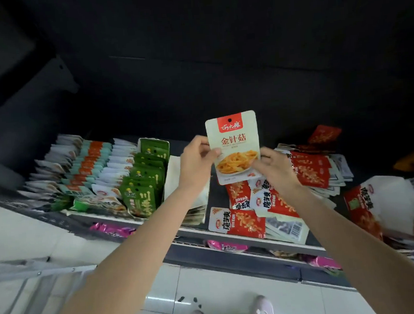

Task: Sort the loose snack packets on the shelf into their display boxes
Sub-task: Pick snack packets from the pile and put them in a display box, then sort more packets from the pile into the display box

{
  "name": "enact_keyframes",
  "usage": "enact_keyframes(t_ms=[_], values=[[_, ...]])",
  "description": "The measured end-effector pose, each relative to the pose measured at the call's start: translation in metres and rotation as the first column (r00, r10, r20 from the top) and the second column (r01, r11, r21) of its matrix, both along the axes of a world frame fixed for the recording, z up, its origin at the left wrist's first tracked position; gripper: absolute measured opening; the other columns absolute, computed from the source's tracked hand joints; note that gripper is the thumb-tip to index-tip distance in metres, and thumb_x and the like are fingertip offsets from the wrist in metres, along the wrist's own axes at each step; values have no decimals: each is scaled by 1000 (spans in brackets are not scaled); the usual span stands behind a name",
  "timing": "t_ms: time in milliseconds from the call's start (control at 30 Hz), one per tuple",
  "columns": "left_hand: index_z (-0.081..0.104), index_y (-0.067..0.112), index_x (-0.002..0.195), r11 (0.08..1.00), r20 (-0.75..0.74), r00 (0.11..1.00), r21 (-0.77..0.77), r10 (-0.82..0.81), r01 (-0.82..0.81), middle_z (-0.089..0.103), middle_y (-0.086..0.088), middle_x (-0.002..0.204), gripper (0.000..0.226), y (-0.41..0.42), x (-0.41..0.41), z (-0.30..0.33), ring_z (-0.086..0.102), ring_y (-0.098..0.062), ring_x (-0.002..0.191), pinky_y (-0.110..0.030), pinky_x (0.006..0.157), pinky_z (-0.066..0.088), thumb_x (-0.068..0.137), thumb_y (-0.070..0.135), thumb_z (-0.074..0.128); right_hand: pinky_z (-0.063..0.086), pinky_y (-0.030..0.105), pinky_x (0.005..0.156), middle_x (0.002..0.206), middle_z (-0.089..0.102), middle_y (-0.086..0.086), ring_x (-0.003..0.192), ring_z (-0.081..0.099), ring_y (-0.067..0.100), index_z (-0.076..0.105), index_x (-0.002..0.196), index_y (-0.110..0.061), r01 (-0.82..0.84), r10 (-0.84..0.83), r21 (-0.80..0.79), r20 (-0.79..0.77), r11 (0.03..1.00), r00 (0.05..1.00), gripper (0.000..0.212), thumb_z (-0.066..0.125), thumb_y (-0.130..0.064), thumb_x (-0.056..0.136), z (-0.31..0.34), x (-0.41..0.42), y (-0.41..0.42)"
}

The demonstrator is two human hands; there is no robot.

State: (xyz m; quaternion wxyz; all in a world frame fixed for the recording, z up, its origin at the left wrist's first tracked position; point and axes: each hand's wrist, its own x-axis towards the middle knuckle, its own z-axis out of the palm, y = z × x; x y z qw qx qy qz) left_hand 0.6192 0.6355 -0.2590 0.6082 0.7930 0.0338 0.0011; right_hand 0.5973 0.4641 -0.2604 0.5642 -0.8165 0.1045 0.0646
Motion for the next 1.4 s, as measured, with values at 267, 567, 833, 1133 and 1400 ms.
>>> enact_keyframes(t_ms=[267,567,833,1133,1400], values=[[55,12,89,975,147,988,210,41,-72,67,0,96,9,96,-19,-2,64,-10,87,-19,71,55,86,9,63,52,27,81,108,69,8,94,64,12,64,106,-8,-100,102,-33,45,994,994,19,60,-5,88,-18,3,95],[58,11,110,770,-3,955,591,-297,242,69,-5,103,25,124,-34,-12,66,-14,80,-26,71,56,87,17,63,42,16,60,102,69,5,84,61,15,70,105,-11,-263,285,-439,-16,859,958,20,64,-19,87,-32,-11,106],[63,23,115,420,-189,880,822,-435,384,64,0,118,28,106,-34,-17,52,-21,114,-40,100,37,92,30,49,49,22,88,98,68,-5,91,62,8,71,99,-17,-377,373,-324,-78,868,925,15,61,-16,89,-37,-23,96],[59,11,118,708,-30,850,539,-525,456,64,-4,115,27,17,-40,-17,61,-14,102,-23,90,49,93,14,51,49,26,86,110,68,1,98,62,14,67,107,-14,46,-65,-324,-46,945,997,23,50,-9,93,-52,-34,23],[26,12,146,662,-366,796,443,-481,604,31,-8,151,54,-68,-23,-73,32,-26,139,-37,114,28,96,20,45,9,43,118,159,6,4,146,4,29,9,150,-23,-234,32,-594,-330,770,943,82,61,-23,87,-97,-39,-56]])
